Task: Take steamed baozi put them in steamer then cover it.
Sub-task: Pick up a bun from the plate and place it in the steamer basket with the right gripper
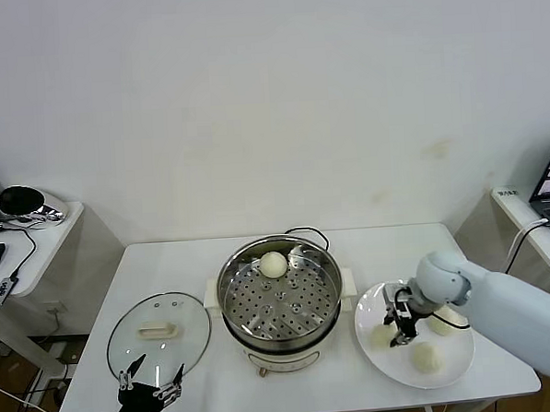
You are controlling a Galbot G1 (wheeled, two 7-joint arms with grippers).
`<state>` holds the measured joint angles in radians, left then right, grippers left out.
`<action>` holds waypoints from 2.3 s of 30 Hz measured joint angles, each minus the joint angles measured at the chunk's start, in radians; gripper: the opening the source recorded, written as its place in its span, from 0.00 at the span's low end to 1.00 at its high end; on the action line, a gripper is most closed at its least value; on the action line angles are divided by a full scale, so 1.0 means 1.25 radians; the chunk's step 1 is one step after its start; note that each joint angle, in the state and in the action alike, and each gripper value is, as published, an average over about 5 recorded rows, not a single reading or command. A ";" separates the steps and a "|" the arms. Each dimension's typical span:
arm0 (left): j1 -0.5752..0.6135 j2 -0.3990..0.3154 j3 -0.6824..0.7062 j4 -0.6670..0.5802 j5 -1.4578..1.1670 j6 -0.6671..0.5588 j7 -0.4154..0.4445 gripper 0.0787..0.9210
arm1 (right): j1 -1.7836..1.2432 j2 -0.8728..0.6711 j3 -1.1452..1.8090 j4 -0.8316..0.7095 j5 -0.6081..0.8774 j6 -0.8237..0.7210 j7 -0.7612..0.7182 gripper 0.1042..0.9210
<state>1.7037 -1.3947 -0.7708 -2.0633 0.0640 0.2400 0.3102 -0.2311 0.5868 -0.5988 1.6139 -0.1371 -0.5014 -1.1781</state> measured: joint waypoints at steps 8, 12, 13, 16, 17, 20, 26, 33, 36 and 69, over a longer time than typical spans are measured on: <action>-0.014 -0.005 0.011 -0.006 0.010 0.000 -0.007 0.88 | 0.207 -0.046 -0.102 0.014 0.101 -0.022 -0.032 0.46; -0.019 -0.003 0.007 -0.013 0.016 0.007 -0.012 0.88 | 0.368 -0.035 -0.198 0.011 0.175 -0.039 -0.047 0.46; -0.021 -0.003 0.006 -0.014 0.019 0.010 -0.013 0.88 | 0.407 -0.027 -0.223 0.009 0.195 -0.044 -0.050 0.46; -0.028 -0.001 0.000 -0.014 0.026 0.022 -0.018 0.88 | 0.516 0.009 -0.292 0.000 0.255 -0.064 -0.053 0.46; -0.031 0.001 -0.002 -0.014 0.027 0.026 -0.019 0.88 | 0.550 0.025 -0.312 -0.003 0.275 -0.071 -0.053 0.46; -0.035 0.003 -0.009 -0.017 0.026 0.037 -0.020 0.88 | 0.634 0.078 -0.362 -0.016 0.332 -0.091 -0.052 0.46; -0.045 0.002 -0.024 -0.027 0.020 0.052 -0.021 0.88 | 0.723 0.209 -0.433 -0.059 0.429 -0.127 -0.041 0.46; -0.052 0.000 -0.041 -0.037 0.008 0.063 -0.025 0.88 | 0.746 0.367 -0.486 -0.129 0.495 -0.153 -0.019 0.46; -0.055 -0.004 -0.047 -0.040 0.001 0.065 -0.027 0.88 | 0.739 0.427 -0.506 -0.161 0.511 -0.159 -0.008 0.47; -0.067 -0.017 -0.045 -0.052 -0.029 0.081 -0.033 0.88 | 0.591 0.711 -0.568 -0.373 0.496 -0.179 0.065 0.46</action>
<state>1.6204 -1.4154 -0.8267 -2.1276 0.0280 0.3416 0.2692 0.5080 1.4758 -1.3092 1.1477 0.4832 -0.7257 -1.0968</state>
